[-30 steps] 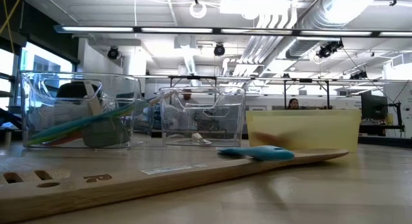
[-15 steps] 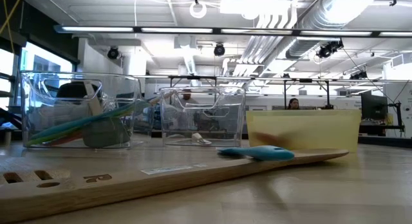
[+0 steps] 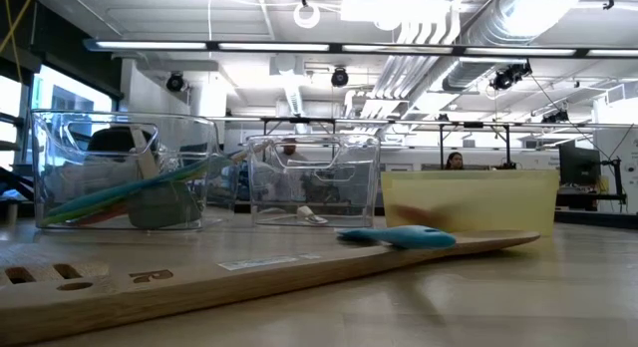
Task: Pick & Place Kitchen Items
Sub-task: Put the blue knife into the right transparent bin
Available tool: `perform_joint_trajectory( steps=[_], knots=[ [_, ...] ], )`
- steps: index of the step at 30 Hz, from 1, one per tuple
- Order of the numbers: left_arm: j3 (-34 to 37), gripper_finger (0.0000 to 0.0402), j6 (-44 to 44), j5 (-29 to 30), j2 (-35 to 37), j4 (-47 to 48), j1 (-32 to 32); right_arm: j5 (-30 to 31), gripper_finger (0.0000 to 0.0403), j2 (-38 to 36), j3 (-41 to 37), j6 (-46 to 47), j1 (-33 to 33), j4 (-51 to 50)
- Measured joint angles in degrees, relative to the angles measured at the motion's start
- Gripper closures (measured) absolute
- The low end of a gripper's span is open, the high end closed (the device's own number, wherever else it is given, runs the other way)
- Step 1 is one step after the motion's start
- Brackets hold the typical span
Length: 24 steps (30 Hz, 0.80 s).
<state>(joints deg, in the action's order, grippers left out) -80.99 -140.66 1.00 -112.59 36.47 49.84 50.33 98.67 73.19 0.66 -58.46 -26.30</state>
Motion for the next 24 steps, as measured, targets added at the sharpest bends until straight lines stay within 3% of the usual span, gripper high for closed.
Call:
perform_joint_trajectory(
  steps=[24],
  knots=[
    [-0.1, 0.0211, -0.8, -4.3, -1.5, -0.1, -2.9, -20.0, 0.0171, 0.0, 0.0, -7.4, 7.5, -4.2]
  ],
)
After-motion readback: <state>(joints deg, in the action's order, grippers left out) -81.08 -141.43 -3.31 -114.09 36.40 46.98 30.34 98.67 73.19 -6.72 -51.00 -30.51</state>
